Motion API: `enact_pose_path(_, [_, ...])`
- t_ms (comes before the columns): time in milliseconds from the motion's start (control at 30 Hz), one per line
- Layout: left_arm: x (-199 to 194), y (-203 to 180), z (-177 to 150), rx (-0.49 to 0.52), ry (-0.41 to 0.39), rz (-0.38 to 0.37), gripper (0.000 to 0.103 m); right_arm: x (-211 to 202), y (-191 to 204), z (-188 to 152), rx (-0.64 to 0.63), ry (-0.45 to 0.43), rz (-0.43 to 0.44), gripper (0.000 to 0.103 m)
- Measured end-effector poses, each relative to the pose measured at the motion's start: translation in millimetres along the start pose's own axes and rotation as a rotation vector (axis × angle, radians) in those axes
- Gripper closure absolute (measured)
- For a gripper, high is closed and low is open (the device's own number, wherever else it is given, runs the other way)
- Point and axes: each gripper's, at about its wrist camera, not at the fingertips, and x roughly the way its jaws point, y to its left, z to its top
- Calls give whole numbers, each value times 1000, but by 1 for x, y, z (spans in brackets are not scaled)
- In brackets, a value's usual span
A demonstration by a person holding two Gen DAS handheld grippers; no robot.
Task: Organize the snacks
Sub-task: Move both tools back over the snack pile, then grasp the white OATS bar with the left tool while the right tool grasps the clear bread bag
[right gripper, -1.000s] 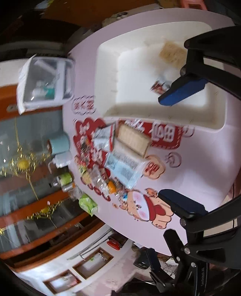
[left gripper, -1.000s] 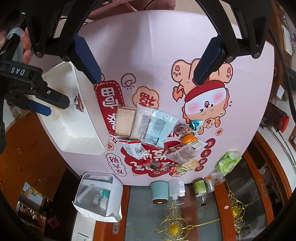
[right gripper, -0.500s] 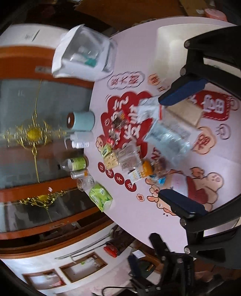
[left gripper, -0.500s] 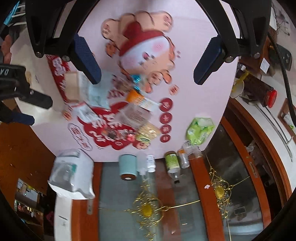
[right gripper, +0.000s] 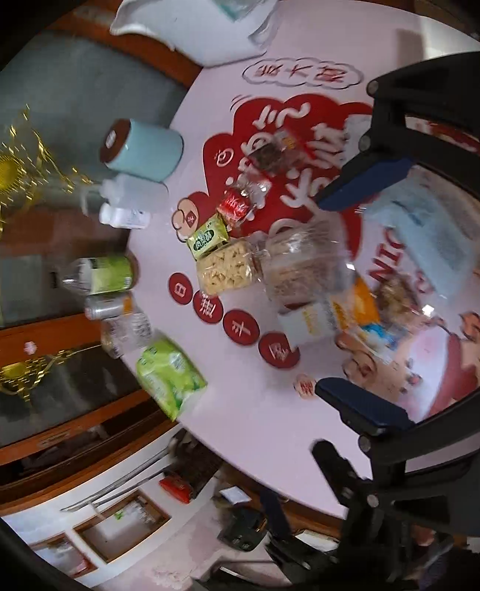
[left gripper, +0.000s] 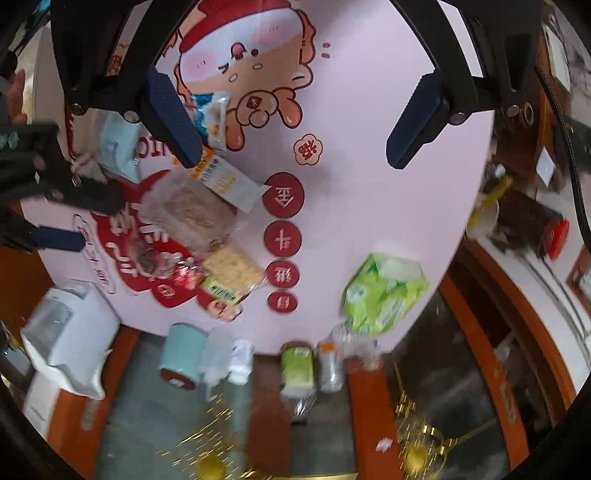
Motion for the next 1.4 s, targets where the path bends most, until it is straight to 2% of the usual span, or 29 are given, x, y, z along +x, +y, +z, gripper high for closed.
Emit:
enact_pose_path(133, [35,6,-3,-46,65,2,4,56,-12,17,-21,77,-48,10])
enact_pose_path(267, [52,5,-11,-35,90,20,4,101,-21,23,-31,147,-55,10])
enact_pose_path(433, [68,7,-15,-40,120,34,4,129,-17,21,-70,197,-59,10])
enact_pose_path(567, [77,9,-15,-57,139,33,4,151,-13,15,-121,255,-110,10])
enact_pose_path(700, [82,7,-13,-62,140,31,4,149,-21,13,-61,244,-106,13])
enact_pose_path(733, [83,6,-13,-64,142,29,4,147,-21,12,-60,238,-111,23])
enact_pose_path(833, [90,0,-10,-65,151,16,4,138,-19,6,-65,225,-134,31])
enact_pose_path(900, [94,-4,-8,-62,155,10,4,131,-18,-1,-67,214,-155,32])
enact_pose_path(967, [99,-11,-6,-54,158,6,4,125,-21,-10,-47,206,-140,33])
enact_pose_path(1167, [118,-27,5,-66,183,-11,4,99,-42,-37,100,163,-113,34])
enact_pose_path(1400, [152,-43,22,-144,267,3,4,63,-72,-61,329,50,-110,35])
